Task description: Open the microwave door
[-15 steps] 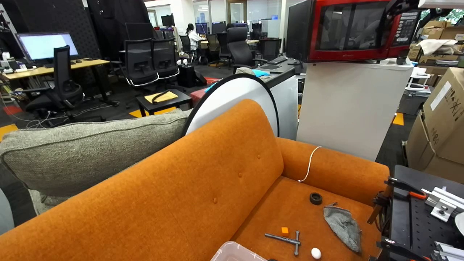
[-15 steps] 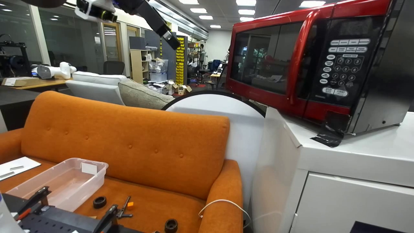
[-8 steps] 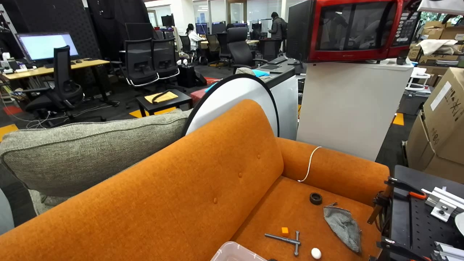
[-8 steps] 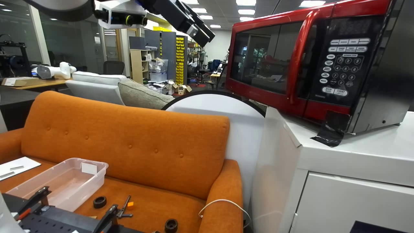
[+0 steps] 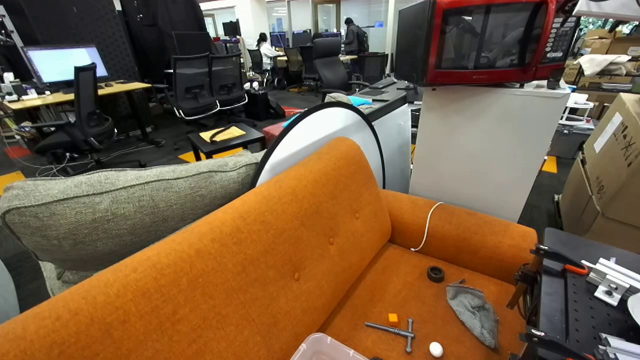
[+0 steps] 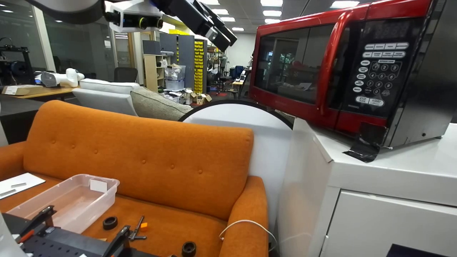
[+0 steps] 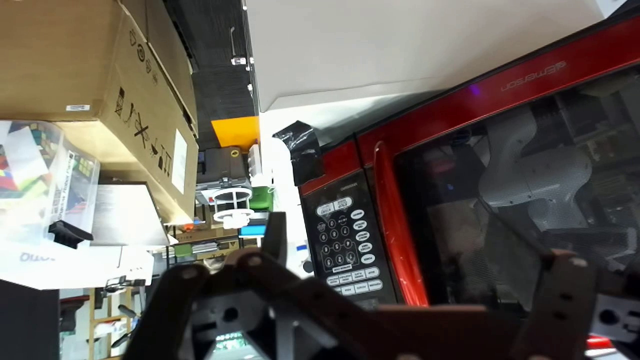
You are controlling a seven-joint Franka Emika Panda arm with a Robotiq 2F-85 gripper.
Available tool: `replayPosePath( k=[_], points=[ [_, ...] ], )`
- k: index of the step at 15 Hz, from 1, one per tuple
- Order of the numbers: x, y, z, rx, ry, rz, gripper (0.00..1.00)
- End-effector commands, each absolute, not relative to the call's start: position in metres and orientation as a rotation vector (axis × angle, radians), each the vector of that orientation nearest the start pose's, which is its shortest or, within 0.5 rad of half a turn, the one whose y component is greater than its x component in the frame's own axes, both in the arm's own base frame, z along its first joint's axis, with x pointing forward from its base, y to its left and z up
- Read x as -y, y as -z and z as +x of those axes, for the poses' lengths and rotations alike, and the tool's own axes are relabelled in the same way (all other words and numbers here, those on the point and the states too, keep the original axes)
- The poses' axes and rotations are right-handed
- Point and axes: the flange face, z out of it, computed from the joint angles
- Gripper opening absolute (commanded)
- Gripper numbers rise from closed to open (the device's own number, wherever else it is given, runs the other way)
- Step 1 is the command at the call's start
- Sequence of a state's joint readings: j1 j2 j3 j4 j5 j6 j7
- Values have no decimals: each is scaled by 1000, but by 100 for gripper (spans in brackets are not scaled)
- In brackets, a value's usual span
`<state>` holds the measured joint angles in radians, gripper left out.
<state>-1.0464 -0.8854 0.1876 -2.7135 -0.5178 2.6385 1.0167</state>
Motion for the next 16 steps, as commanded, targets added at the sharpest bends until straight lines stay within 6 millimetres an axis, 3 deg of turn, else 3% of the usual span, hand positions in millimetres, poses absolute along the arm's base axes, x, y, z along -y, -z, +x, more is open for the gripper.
replayPosePath(
  k=[1, 9, 12, 13, 16],
  points=[
    [255, -559, 244, 1677, -1028, 1719, 100],
    [314, -564, 289, 1556, -1080, 1700, 100],
    [348, -571, 290, 1479, -1062, 1724, 100],
    [330, -567, 285, 1529, -1052, 1711, 100],
    [348, -568, 287, 1526, -1051, 1720, 100]
  ],
)
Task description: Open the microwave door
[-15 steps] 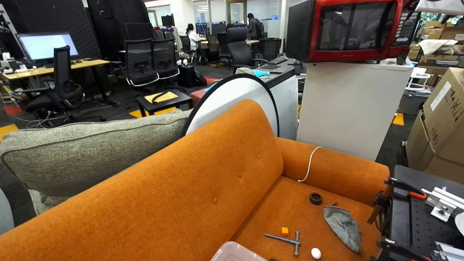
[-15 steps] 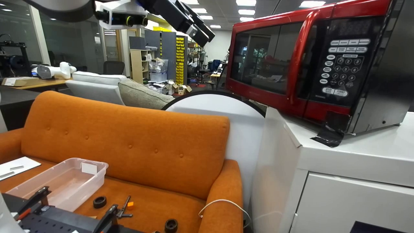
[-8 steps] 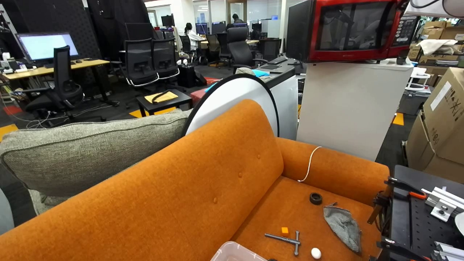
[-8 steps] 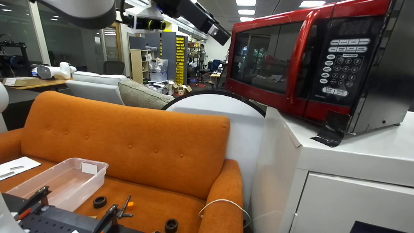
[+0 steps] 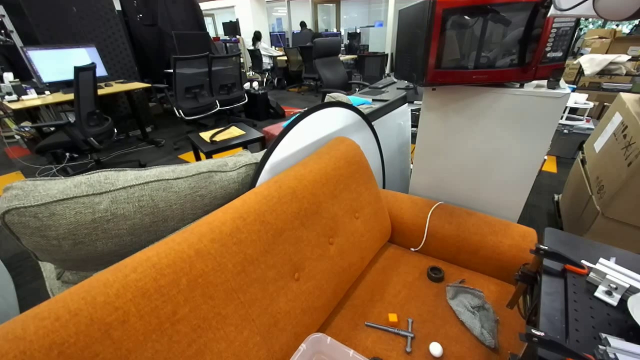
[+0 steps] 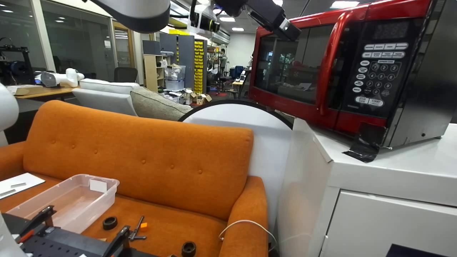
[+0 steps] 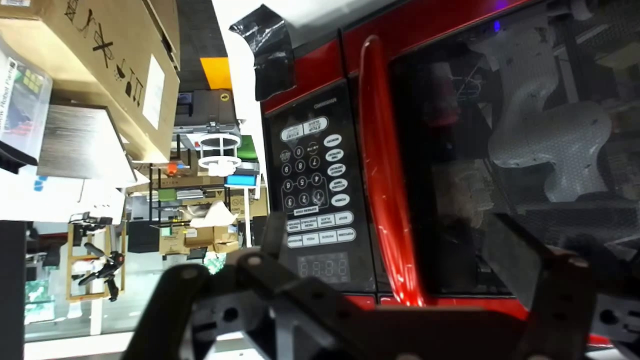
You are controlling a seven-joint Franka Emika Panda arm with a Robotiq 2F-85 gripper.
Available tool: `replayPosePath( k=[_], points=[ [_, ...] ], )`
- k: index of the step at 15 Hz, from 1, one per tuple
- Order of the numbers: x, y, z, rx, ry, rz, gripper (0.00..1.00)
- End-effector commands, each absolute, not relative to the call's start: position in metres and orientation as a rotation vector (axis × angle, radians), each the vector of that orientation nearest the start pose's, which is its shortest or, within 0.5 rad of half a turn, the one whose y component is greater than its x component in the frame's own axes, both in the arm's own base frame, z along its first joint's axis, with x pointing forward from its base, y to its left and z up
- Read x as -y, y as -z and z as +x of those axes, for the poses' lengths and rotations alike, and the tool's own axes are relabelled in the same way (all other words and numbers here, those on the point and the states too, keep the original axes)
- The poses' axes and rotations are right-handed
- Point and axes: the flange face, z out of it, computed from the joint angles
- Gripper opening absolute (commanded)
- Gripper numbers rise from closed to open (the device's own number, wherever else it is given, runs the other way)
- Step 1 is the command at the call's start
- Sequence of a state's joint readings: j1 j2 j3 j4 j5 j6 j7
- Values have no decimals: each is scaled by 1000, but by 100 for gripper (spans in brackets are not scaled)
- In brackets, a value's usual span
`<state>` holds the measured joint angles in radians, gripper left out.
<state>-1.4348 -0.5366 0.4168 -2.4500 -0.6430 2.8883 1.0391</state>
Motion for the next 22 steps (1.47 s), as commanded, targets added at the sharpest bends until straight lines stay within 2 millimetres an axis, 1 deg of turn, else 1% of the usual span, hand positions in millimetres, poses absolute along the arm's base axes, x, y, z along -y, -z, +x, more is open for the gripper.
replayPosePath(
  k=[1, 8, 11, 13, 16, 19, 21, 22],
  points=[
    [347, -568, 288, 1523, -1053, 1721, 100],
    [345, -569, 289, 1517, -1055, 1722, 100],
    [349, -560, 285, 1480, -1049, 1786, 100],
    [358, -551, 277, 1442, -1027, 1849, 100],
    [378, -542, 269, 1373, -1001, 1954, 100],
    [390, -545, 265, 1322, -1067, 1974, 100],
    [400, -554, 266, 1307, -1132, 1933, 100],
    [389, -548, 263, 1340, -1082, 1946, 100]
  ],
)
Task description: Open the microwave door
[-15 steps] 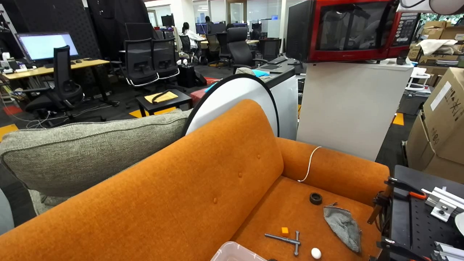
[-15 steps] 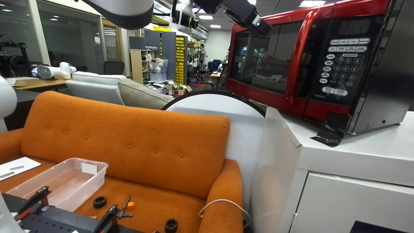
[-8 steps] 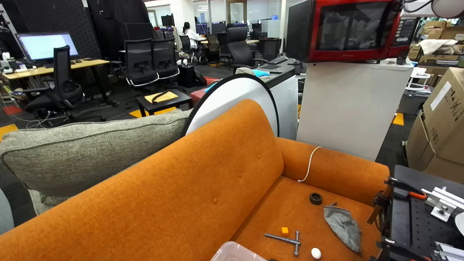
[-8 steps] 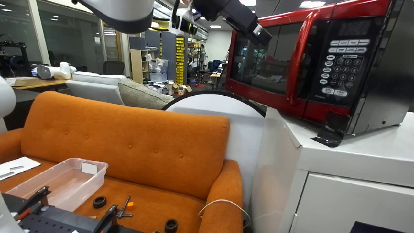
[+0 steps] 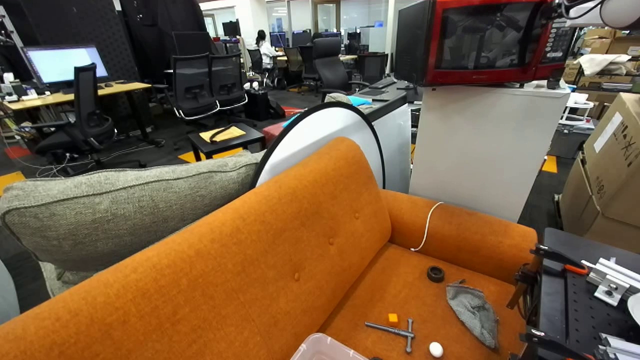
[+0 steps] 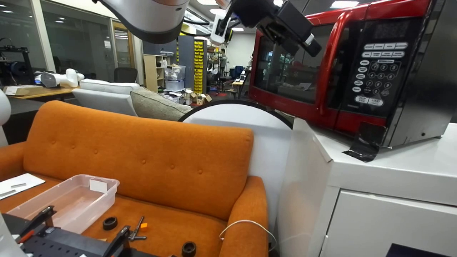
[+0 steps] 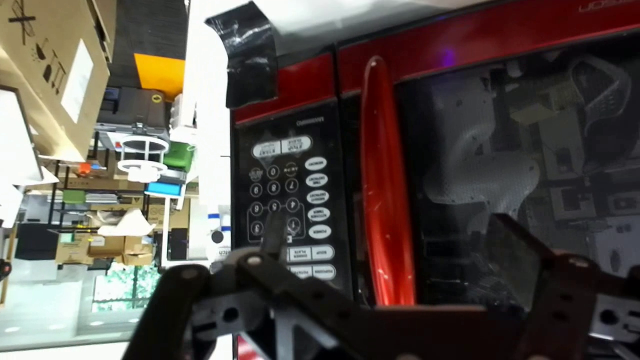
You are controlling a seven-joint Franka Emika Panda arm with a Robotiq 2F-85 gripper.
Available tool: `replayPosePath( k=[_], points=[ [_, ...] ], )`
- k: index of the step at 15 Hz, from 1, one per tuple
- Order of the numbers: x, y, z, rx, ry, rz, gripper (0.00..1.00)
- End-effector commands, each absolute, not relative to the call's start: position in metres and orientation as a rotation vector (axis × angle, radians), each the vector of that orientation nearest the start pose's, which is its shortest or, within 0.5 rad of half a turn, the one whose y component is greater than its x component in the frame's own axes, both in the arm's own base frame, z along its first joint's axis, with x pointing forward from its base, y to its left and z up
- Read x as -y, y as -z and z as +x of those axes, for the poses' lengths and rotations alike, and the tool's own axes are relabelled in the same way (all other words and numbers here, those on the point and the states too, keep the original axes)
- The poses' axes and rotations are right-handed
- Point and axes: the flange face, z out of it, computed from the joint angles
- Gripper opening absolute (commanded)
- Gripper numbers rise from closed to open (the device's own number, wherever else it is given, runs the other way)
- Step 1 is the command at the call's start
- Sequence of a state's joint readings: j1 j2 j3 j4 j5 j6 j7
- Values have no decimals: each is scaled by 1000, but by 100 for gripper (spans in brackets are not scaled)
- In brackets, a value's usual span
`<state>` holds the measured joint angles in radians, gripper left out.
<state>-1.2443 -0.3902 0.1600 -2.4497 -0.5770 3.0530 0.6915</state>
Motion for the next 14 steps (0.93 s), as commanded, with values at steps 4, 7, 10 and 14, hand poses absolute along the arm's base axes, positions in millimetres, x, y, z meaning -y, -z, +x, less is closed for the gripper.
replayPosePath(
  k=[4, 7, 10, 14],
  points=[
    [390, -547, 263, 1339, -1086, 1947, 100],
    [390, -547, 263, 1339, -1086, 1947, 100],
    [395, -548, 262, 1320, -1109, 1930, 100],
    [419, -546, 260, 1295, -1115, 1941, 100]
  ],
)
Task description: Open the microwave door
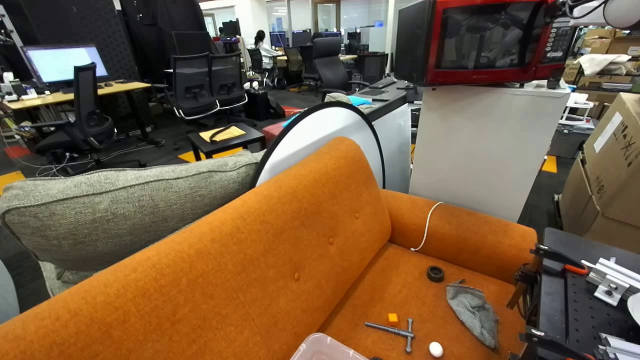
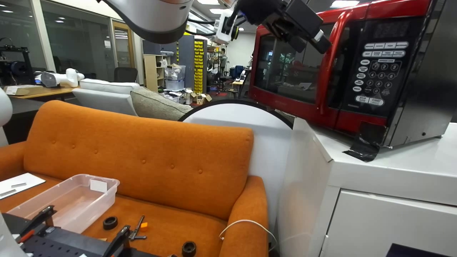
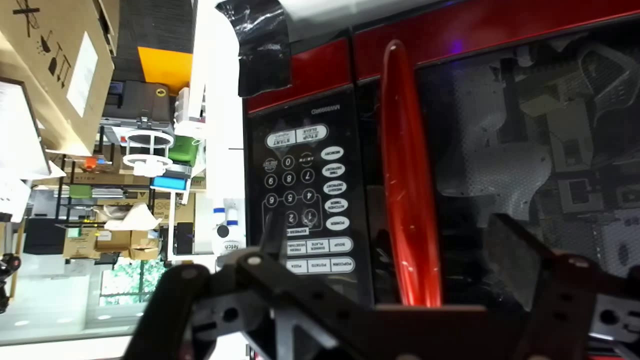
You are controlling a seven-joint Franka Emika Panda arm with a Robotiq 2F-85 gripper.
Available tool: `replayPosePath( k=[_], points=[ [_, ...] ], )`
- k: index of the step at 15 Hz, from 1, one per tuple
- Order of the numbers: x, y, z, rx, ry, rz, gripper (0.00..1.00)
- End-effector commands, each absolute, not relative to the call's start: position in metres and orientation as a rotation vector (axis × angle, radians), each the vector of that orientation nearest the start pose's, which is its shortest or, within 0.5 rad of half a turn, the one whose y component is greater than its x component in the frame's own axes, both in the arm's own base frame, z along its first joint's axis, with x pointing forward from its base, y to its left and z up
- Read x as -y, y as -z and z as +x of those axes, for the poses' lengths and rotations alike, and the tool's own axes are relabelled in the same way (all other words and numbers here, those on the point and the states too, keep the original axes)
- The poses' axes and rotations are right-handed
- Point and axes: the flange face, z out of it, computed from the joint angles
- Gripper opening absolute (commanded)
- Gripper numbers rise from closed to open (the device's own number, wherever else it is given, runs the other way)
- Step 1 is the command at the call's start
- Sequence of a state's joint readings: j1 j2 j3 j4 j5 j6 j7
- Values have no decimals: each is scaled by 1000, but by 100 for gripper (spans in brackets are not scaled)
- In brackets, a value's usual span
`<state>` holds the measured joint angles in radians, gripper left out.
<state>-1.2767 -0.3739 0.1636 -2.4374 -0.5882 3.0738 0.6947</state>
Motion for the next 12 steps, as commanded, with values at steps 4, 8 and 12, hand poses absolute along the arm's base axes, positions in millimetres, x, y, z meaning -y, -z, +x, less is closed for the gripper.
replayPosePath(
  k=[4, 8, 12],
  points=[
    [444, -515, 286, 1190, -1034, 2098, 100],
    [455, -490, 322, 1085, -992, 2244, 100],
    [468, -517, 317, 1036, -1053, 2238, 100]
  ],
)
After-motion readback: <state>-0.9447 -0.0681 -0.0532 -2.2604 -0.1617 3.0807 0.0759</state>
